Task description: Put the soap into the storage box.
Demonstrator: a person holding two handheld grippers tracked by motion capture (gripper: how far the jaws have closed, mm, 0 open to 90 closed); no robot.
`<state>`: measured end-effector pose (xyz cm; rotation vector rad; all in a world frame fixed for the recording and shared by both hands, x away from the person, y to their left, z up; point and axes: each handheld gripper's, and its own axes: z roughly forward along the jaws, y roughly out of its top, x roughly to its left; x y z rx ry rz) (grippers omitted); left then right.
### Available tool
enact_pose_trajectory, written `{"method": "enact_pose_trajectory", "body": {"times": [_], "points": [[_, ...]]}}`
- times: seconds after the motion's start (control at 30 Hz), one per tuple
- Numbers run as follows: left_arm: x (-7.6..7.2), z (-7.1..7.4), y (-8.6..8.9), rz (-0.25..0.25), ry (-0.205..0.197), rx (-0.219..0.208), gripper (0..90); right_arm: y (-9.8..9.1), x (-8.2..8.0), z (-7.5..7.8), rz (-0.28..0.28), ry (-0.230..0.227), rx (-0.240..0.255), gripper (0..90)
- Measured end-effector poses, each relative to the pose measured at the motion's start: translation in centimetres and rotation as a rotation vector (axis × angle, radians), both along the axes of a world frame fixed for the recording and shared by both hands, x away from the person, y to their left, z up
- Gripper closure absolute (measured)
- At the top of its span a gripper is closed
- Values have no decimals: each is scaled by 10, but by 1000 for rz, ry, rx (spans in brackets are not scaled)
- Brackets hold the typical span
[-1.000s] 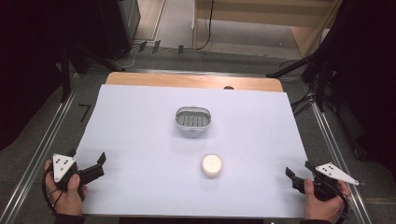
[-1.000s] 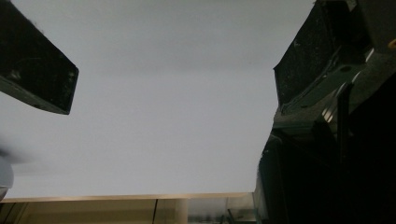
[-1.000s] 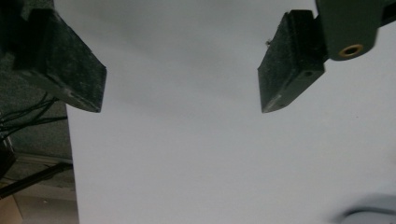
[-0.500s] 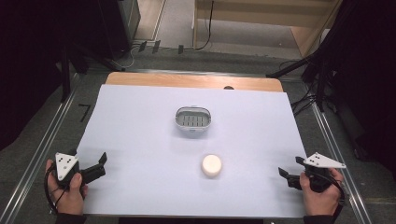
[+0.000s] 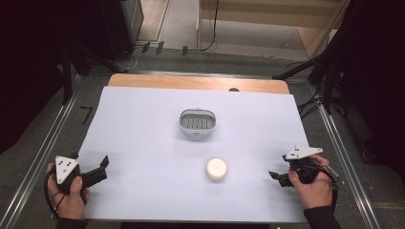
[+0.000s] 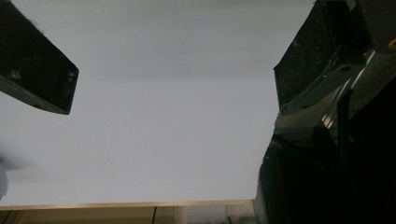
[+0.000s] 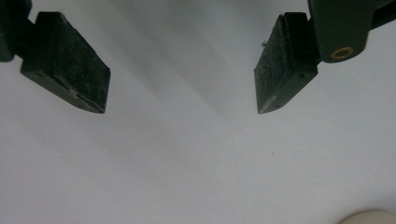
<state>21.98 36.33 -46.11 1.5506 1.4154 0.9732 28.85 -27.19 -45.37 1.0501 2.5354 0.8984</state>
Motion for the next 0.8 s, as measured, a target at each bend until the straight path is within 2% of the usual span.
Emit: {"method": "enact_pose_trajectory", "body": {"times": [0.07,0.1,0.17,0.27,0.4,0.53,0.8], "points": [[0,0,0,2,-2,2,0,2,1,1,5,16,-3,191],[0,0,0,2,-1,5,0,7,5,4,37,25,-28,191],[0,0,-2,2,-4,18,0,12,6,5,53,26,-53,191],[0,0,-3,1,-6,33,0,19,10,5,76,38,-45,191],[0,0,-2,2,-6,22,0,30,13,4,106,45,-66,188],[0,0,-1,2,-3,11,0,38,17,6,128,43,-64,180],[0,0,0,2,-2,-5,0,56,21,8,177,69,-83,137]]}}
